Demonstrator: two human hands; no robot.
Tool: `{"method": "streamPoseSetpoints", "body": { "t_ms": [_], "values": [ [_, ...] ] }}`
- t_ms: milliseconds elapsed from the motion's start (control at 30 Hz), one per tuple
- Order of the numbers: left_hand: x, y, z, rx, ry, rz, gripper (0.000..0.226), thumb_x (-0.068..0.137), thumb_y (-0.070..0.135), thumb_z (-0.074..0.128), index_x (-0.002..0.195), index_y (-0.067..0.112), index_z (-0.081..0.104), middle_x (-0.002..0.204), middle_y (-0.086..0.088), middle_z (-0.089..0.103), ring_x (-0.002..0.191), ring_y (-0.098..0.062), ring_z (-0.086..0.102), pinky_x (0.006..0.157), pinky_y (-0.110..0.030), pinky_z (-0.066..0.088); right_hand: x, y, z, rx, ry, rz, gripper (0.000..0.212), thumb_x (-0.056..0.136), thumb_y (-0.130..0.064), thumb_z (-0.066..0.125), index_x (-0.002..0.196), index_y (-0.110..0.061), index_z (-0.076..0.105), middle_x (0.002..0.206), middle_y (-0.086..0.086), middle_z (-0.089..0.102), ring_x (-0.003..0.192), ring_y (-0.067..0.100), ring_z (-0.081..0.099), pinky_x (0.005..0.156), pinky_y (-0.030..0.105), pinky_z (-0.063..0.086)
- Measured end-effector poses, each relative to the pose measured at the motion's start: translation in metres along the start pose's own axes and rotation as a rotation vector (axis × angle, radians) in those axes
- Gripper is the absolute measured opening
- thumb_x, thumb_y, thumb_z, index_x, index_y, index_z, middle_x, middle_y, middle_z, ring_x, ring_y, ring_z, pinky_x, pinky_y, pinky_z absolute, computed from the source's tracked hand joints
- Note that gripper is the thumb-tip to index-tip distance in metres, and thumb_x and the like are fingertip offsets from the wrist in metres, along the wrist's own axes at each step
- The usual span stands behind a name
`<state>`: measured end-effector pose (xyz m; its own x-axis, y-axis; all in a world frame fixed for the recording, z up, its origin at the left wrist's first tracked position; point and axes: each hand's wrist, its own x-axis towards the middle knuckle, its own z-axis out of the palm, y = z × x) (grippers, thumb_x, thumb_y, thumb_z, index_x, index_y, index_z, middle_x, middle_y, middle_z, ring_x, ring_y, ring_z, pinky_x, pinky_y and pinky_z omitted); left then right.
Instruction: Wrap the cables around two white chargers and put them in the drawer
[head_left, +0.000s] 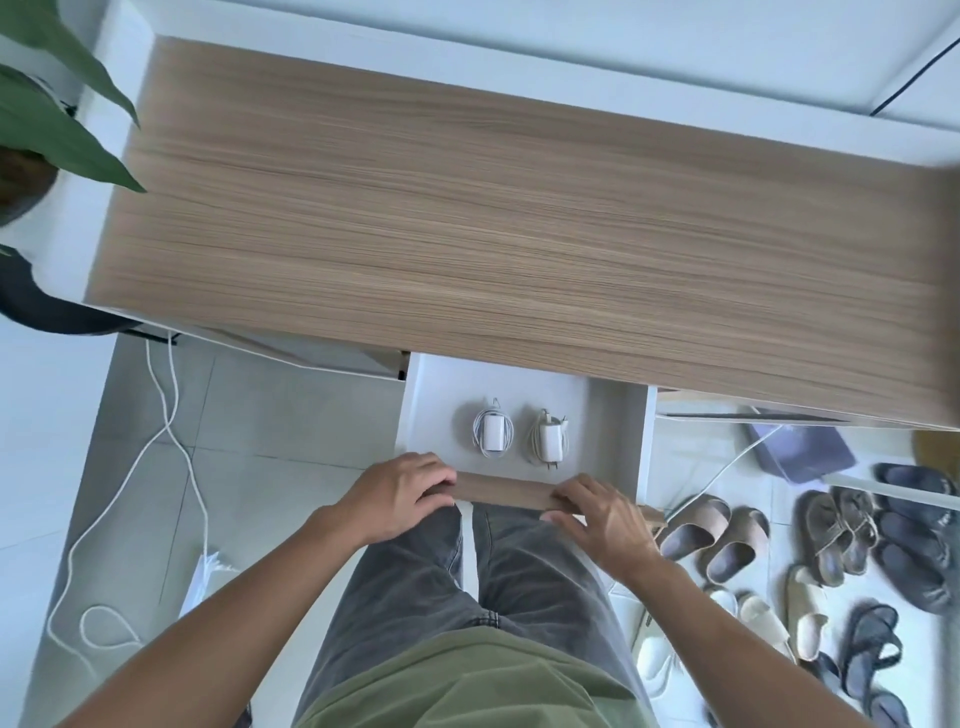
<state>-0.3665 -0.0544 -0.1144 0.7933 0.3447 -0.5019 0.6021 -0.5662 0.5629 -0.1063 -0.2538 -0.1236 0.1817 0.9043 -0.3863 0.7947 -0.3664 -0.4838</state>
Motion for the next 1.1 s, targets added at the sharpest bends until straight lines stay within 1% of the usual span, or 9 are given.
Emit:
{"method": "streamPoseSetpoints", "body": {
  "t_ms": [100, 200, 300, 400, 467, 533, 667, 833, 1100],
  "values": [
    [0.014, 0.002, -0.011, 0.066, 0.069, 0.000, 0.031, 0.102, 0.045, 0.052, 0.123, 0.025, 0.064, 0.123, 0.010, 0.065, 0.111, -0.016, 0.061, 0.083, -0.036, 0.054, 0.020, 0.007, -0.009, 0.012, 0.068, 0.011, 0.047, 0.091, -0.067, 0.053, 0.100, -0.024, 0.069, 0.094, -0.008, 0.068, 0.082, 0.017, 0.065, 0.072, 0.037, 0.057],
    [0.031, 0.001, -0.022, 0.208, 0.275, 0.107, 0.026, 0.095, 0.037, 0.065, 0.108, 0.016, 0.074, 0.111, -0.001, 0.068, 0.098, -0.025, 0.065, 0.075, -0.043, 0.061, 0.039, 0.007, -0.026, -0.049, 0.214, 0.032, 0.036, 0.084, -0.052, 0.071, 0.099, -0.020, 0.070, 0.099, -0.001, 0.065, 0.086, 0.024, 0.061, 0.074, 0.042, 0.055],
    [0.050, 0.004, -0.035, 0.374, 0.442, 0.210, 0.030, 0.081, 0.016, 0.084, 0.110, 0.012, 0.077, 0.134, -0.016, 0.063, 0.121, -0.035, 0.062, 0.104, -0.051, 0.053, 0.052, 0.000, -0.045, -0.190, 0.329, -0.038, 0.045, 0.080, -0.033, 0.079, 0.119, -0.020, 0.061, 0.126, 0.008, 0.057, 0.108, 0.031, 0.057, 0.095, 0.051, 0.048],
    [0.068, 0.009, -0.055, 0.434, 0.381, 0.210, 0.074, 0.081, 0.029, 0.080, 0.148, 0.015, 0.053, 0.166, -0.021, 0.029, 0.154, -0.036, 0.031, 0.123, -0.059, 0.029, 0.067, 0.006, -0.064, -0.252, 0.340, -0.131, 0.079, 0.077, -0.035, 0.080, 0.145, -0.019, 0.044, 0.155, 0.013, 0.040, 0.144, 0.033, 0.039, 0.118, 0.056, 0.029],
    [0.082, 0.009, -0.067, 0.462, 0.321, 0.149, 0.108, 0.078, 0.044, 0.083, 0.163, 0.015, 0.023, 0.172, -0.019, 0.009, 0.159, -0.035, 0.014, 0.126, -0.061, 0.020, 0.078, 0.016, -0.075, -0.288, 0.255, -0.064, 0.103, 0.074, -0.052, 0.078, 0.158, -0.020, 0.027, 0.167, 0.013, 0.020, 0.156, 0.032, 0.015, 0.123, 0.057, 0.018],
    [0.094, 0.006, -0.075, 0.458, 0.309, 0.089, 0.122, 0.077, 0.054, 0.081, 0.165, 0.016, 0.006, 0.173, -0.017, -0.001, 0.160, -0.033, 0.005, 0.127, -0.060, 0.013, 0.088, 0.026, -0.085, -0.336, 0.175, 0.015, 0.114, 0.074, -0.066, 0.072, 0.162, -0.024, 0.012, 0.170, 0.010, 0.004, 0.158, 0.030, 0.001, 0.125, 0.057, 0.013],
    [0.107, -0.003, -0.084, 0.425, 0.337, -0.002, 0.114, 0.082, 0.062, 0.073, 0.165, 0.020, 0.009, 0.174, -0.013, 0.002, 0.161, -0.032, 0.006, 0.128, -0.059, 0.011, 0.103, 0.042, -0.097, -0.360, 0.187, 0.047, 0.102, 0.082, -0.074, 0.058, 0.161, -0.026, 0.014, 0.171, 0.008, 0.002, 0.158, 0.028, -0.002, 0.125, 0.057, 0.010],
    [0.113, 0.001, -0.078, 0.412, 0.462, -0.018, 0.086, 0.090, 0.050, 0.070, 0.160, 0.017, 0.033, 0.171, -0.013, 0.022, 0.158, -0.032, 0.020, 0.126, -0.059, 0.015, 0.108, 0.048, -0.091, -0.285, 0.313, 0.054, 0.081, 0.090, -0.059, 0.063, 0.157, -0.024, 0.032, 0.169, 0.006, 0.018, 0.157, 0.027, 0.011, 0.125, 0.055, 0.012],
    [0.115, 0.017, -0.069, 0.442, 0.489, -0.103, 0.081, 0.092, 0.037, 0.071, 0.159, 0.012, 0.033, 0.171, -0.015, 0.021, 0.159, -0.033, 0.017, 0.126, -0.061, 0.012, 0.112, 0.050, -0.086, -0.251, 0.368, 0.040, 0.073, 0.092, -0.050, 0.065, 0.154, -0.023, 0.038, 0.167, 0.005, 0.023, 0.156, 0.028, 0.016, 0.124, 0.057, 0.015]
  ]
}}
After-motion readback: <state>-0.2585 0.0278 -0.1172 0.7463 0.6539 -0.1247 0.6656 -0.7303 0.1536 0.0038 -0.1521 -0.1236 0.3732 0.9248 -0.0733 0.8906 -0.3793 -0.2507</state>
